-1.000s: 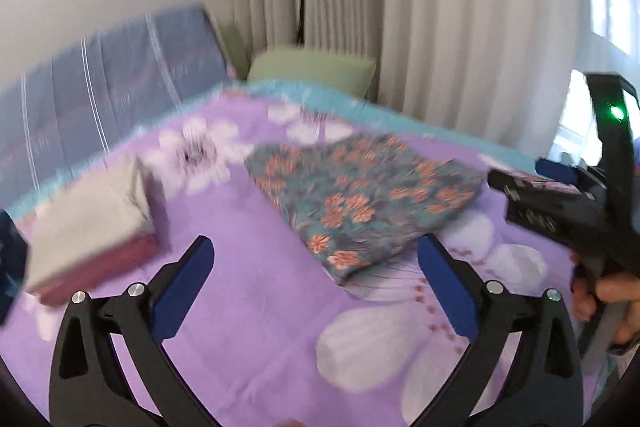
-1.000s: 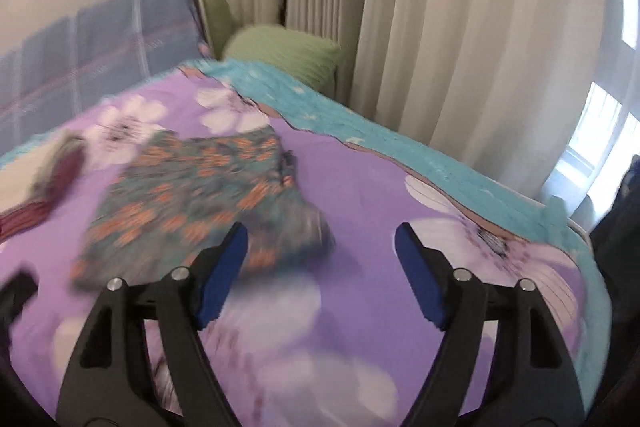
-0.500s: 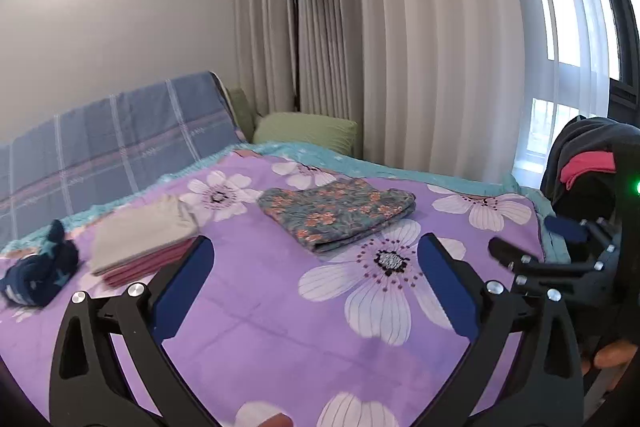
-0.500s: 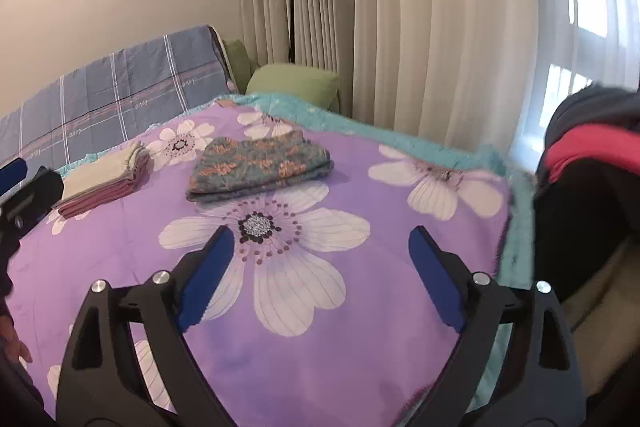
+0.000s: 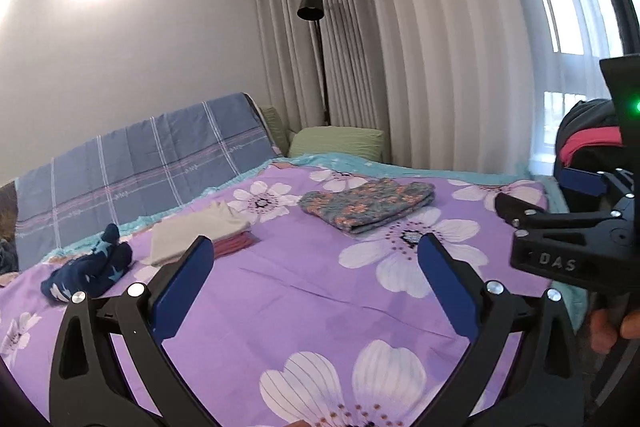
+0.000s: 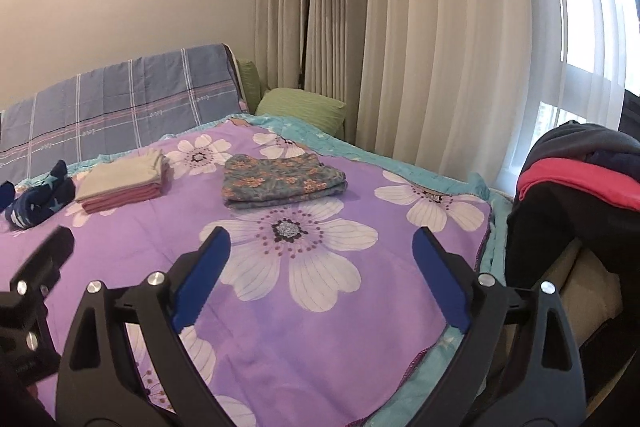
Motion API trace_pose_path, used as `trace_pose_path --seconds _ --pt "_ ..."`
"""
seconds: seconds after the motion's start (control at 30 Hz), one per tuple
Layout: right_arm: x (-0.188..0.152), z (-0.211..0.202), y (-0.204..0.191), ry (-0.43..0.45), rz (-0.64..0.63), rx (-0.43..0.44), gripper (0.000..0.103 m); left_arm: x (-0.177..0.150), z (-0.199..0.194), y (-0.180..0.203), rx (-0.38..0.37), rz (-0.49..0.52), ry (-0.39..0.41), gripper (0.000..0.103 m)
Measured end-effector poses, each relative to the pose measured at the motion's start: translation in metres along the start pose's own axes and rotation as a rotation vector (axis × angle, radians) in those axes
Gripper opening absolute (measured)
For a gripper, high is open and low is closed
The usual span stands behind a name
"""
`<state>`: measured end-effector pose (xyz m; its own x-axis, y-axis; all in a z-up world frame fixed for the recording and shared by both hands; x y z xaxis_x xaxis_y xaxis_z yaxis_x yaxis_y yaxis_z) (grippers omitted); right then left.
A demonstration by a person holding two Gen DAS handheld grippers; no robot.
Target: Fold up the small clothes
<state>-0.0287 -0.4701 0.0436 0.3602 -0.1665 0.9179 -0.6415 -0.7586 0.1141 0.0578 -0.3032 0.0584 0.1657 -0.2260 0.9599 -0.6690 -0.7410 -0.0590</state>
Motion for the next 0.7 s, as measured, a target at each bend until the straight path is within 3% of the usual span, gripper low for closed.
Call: trace_pose_path --seconds 0.27,0.7 --pt "-0.006 -0.015 0.003 0.009 -0.025 -0.012 0.095 -0.002 -0.014 0.003 0.031 0.001 0.001 0.102" --pt "-0.013 -0.018 0.01 -0.008 -0.024 -0.012 0.096 -0.009 -0.015 0.016 -0.034 -0.01 -0.058 0.102"
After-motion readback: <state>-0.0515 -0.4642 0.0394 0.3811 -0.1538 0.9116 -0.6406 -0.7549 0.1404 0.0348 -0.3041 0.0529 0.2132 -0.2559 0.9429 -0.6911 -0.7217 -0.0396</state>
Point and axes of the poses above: each gripper's, at about its wrist camera, not at the fingertips, and z roughly the way its jaws point, y to its right, x to its top, the point moved 8 cm from there along z, roughly the way its jaws point, and after that the axes turned 3 degrees about -z, right-handed, at the moved point
